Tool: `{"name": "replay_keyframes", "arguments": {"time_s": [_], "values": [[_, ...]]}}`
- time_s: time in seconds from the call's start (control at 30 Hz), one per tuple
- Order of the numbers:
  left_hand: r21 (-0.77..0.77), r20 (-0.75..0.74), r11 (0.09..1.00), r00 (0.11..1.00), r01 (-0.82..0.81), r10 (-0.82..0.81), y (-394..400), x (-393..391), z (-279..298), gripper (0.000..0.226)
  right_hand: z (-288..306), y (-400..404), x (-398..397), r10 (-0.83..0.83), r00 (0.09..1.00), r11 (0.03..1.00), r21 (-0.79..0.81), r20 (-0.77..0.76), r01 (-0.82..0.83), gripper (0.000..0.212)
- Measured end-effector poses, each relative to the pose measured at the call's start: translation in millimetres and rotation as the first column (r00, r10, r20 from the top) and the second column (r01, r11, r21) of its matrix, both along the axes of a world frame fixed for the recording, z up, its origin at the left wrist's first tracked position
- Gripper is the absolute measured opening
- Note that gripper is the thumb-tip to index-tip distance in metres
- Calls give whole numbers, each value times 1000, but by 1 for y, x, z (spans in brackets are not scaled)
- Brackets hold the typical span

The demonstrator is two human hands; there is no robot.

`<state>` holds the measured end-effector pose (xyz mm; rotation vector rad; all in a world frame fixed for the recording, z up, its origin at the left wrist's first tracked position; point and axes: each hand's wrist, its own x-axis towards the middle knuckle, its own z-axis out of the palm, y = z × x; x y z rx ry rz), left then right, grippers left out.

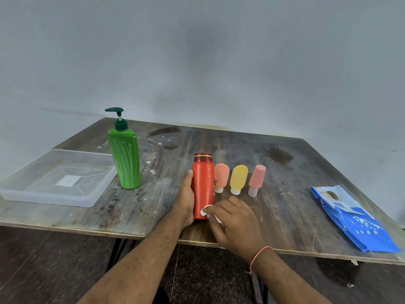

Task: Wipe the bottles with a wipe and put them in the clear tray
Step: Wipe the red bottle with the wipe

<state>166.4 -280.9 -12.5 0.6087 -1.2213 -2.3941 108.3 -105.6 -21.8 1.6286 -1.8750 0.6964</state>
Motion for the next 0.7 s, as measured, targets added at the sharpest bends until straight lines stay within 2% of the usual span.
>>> {"name": "replay_keyframes", "arguments": {"time_s": [0.13,0.23,0.33,0.43,0.6,0.7], "values": [[-10,-11,1000,1000,29,-29,3,3,3,82,17,-16,-9,-77,996,996,-49,36,78,17],[-54,38,999,999,-3,5,7,5,6,70,38,-30,-18,-140,986,985,-90,89,148,20],[-62,24,998,1000,-13,15,8,6,7,65,49,-38,-23,-162,981,979,-108,110,174,21],[-60,29,998,1000,-1,3,7,5,6,68,44,-33,-18,-146,980,984,-82,138,158,21],[-38,18,999,1000,14,-14,2,3,4,83,14,-9,-1,-53,995,999,-5,89,54,18],[-46,7,999,1000,6,-6,2,2,5,84,12,-8,-2,-59,995,998,-4,81,59,18]]}}
